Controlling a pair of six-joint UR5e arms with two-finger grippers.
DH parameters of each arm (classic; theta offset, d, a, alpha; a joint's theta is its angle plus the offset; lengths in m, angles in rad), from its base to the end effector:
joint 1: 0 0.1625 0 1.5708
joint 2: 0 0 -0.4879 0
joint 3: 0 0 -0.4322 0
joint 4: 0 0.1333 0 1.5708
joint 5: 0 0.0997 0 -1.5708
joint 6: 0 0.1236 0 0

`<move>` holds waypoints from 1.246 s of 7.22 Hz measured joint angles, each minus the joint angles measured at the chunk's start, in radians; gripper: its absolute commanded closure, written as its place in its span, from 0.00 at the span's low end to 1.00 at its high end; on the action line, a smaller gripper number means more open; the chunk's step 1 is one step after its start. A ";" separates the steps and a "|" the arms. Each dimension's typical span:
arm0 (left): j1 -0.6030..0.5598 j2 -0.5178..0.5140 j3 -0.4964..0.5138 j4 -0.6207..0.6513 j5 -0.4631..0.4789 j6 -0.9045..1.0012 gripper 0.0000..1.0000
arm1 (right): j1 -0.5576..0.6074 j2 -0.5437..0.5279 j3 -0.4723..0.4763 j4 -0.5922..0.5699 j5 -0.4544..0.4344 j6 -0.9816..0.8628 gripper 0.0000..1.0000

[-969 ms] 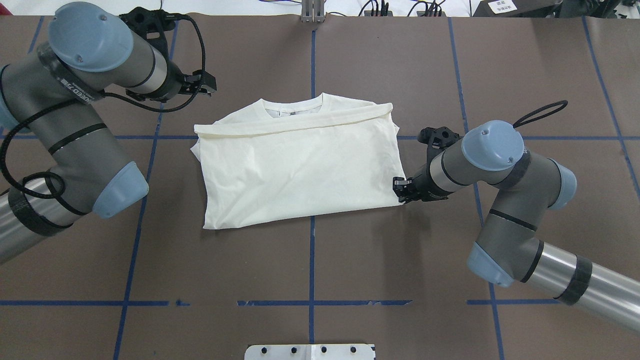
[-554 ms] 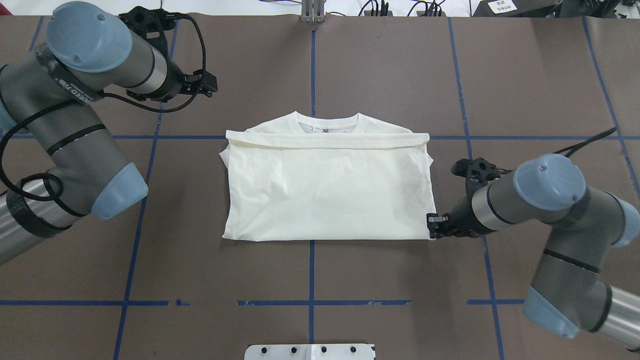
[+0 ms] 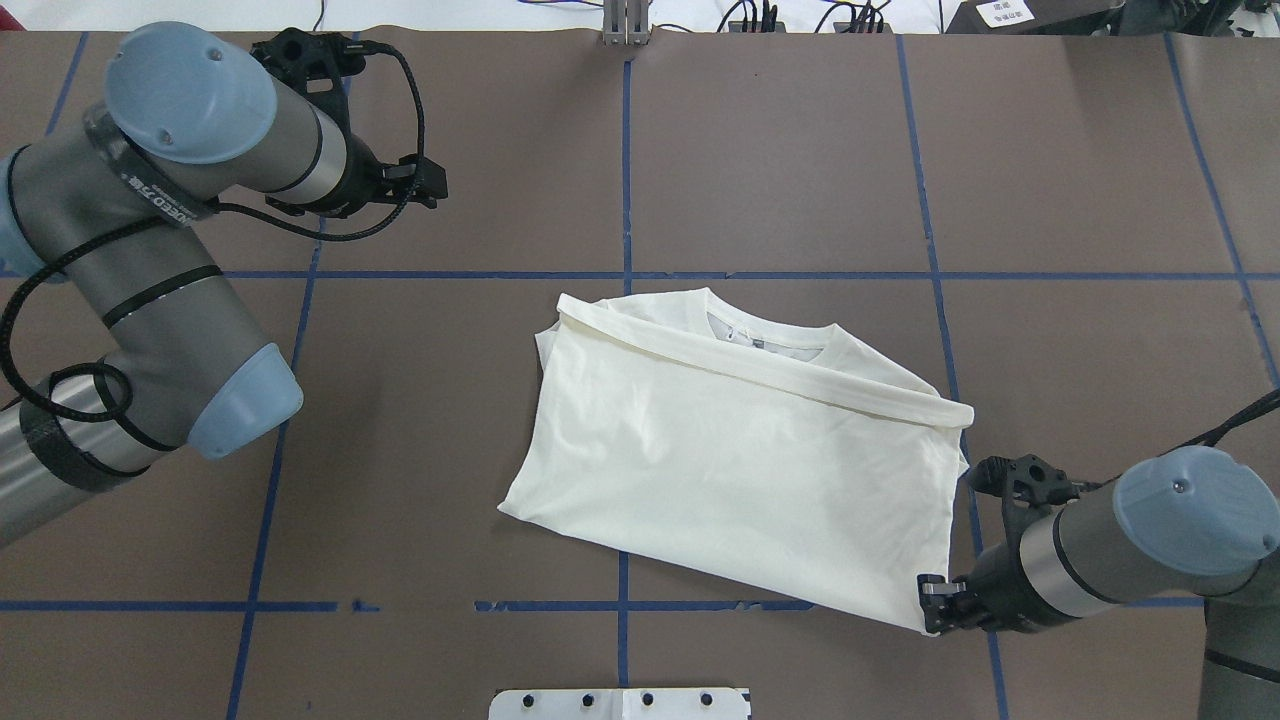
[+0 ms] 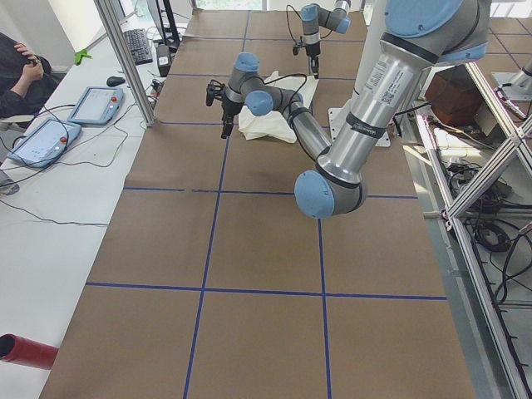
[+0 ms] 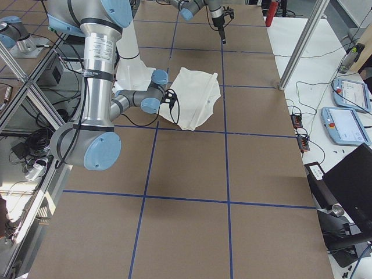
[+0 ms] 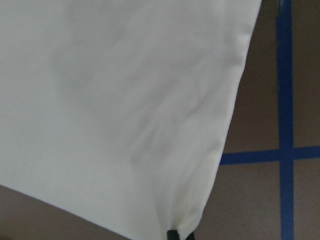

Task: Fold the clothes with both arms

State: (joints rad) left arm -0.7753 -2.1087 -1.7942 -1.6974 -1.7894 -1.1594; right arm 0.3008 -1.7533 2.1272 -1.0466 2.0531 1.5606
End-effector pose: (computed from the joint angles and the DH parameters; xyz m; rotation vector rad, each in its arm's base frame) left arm 0.4392 -0.5796 0.2821 0.3260 0.8491 -0.2415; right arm -0.4183 -0.2093 0.4747 -0.3068 -0.9372 0.0502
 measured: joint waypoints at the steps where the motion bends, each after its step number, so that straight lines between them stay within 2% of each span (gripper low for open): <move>1: 0.015 0.000 -0.005 0.000 0.000 -0.014 0.00 | -0.025 -0.027 0.024 0.000 0.009 0.014 0.02; 4: 0.066 0.006 -0.018 -0.007 -0.006 -0.046 0.00 | -0.026 -0.020 0.077 0.001 0.019 0.026 0.00; 6: 0.178 0.047 -0.041 -0.076 -0.005 -0.171 0.02 | 0.103 0.062 0.078 0.001 0.017 0.028 0.00; 9: 0.369 0.069 -0.050 -0.136 0.004 -0.404 0.20 | 0.288 0.133 0.071 0.000 0.018 0.027 0.00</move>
State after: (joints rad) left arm -0.4068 -2.0392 -1.8439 -1.8335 -1.7856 -1.5632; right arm 0.5883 -1.6204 2.1985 -1.0462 2.0709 1.5874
